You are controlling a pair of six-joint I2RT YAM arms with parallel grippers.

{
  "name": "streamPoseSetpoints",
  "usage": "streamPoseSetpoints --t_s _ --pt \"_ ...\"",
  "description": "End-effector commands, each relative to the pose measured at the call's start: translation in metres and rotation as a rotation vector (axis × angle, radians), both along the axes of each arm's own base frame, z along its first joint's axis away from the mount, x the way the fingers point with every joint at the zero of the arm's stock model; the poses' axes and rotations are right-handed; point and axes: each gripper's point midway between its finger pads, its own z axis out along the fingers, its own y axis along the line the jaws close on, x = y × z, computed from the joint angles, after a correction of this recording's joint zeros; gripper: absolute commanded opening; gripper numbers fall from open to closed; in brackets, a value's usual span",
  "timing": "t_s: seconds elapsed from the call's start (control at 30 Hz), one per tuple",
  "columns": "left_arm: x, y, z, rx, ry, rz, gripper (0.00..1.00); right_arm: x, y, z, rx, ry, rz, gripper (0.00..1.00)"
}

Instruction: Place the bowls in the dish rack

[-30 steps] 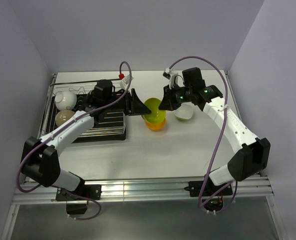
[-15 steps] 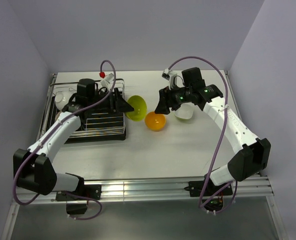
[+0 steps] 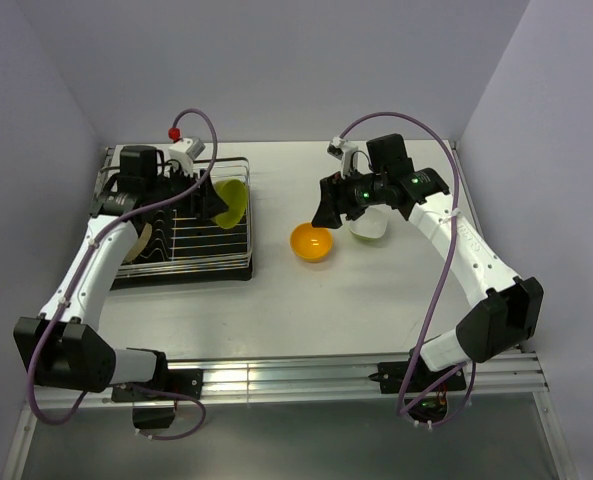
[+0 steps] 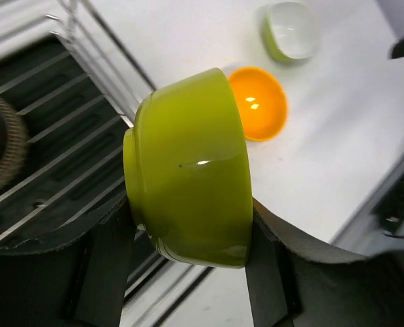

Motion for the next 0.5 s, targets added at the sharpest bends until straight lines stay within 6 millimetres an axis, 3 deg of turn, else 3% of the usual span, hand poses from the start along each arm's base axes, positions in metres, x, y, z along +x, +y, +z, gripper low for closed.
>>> streamPoseSetpoints --t_s 0.0,0.2,0.47 --pt "0.018 0.024 0.027 0.16 -0.201 0.011 0.0 0.005 -0.006 0.027 0.01 -0.083 -0.027 0.82" --pt "0.04 0.049 0.03 0.331 -0.303 0.056 0.0 0.008 -0.007 0.025 -0.002 -0.078 -0.042 0.89" --pt "0.055 0.073 0.013 0.482 -0.344 0.105 0.0 0.009 -0.009 0.021 -0.013 -0.076 -0.05 0.9"
